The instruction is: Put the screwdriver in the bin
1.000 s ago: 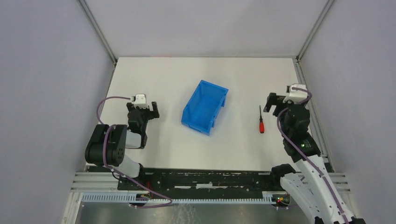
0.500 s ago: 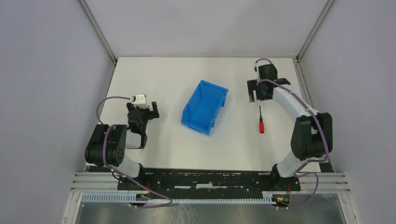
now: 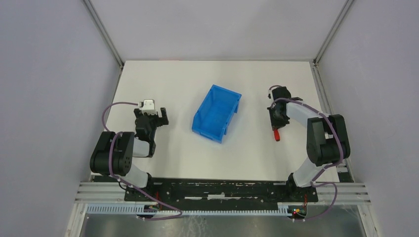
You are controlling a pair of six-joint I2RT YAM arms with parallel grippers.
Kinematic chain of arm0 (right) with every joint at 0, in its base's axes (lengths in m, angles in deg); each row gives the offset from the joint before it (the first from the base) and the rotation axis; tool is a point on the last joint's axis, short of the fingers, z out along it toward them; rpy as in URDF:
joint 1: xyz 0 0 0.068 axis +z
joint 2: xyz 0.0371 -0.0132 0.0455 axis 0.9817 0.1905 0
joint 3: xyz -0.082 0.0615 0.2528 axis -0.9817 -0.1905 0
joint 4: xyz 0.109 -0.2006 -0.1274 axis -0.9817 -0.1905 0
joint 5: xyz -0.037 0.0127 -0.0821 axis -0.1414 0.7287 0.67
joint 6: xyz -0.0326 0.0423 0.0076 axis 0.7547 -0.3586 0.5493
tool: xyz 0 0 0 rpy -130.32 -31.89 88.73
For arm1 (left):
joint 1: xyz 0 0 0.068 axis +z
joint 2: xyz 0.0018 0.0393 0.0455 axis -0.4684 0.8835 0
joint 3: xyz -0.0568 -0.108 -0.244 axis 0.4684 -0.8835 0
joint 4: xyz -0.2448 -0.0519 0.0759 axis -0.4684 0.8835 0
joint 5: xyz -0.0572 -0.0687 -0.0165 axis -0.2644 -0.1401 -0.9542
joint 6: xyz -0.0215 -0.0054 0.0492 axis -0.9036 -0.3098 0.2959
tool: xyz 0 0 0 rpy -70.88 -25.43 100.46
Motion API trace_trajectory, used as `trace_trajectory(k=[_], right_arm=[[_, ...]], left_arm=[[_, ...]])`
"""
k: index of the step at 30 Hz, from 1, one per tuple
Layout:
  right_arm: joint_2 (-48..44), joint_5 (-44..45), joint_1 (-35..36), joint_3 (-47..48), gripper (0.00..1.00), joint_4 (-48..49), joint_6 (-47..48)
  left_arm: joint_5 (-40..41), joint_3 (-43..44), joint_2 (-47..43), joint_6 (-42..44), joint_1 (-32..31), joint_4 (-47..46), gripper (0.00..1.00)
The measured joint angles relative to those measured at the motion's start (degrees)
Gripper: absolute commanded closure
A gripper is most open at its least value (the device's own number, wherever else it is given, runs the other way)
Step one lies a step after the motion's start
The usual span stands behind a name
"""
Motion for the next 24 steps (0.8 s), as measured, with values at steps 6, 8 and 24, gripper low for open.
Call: trace_trajectory(k=[6, 8, 24], right_arm=[[0.0, -0.2, -0.9, 13.4, 1.0, -12.9, 0.7], [0.0, -0.1, -0.9, 22.6, 1.0, -17.1, 1.2], [-3.5, -5.7, 15.0, 38.0, 1.0, -18.2, -8.5]], left_arm=[[0.0, 0.0, 0.0, 0.0, 0.0, 0.0, 0.0], [0.0, 0.0, 0.0, 0.0, 0.0, 0.0, 0.0], [0.0, 0.0, 0.0, 0.0, 0.0, 0.0, 0.0]])
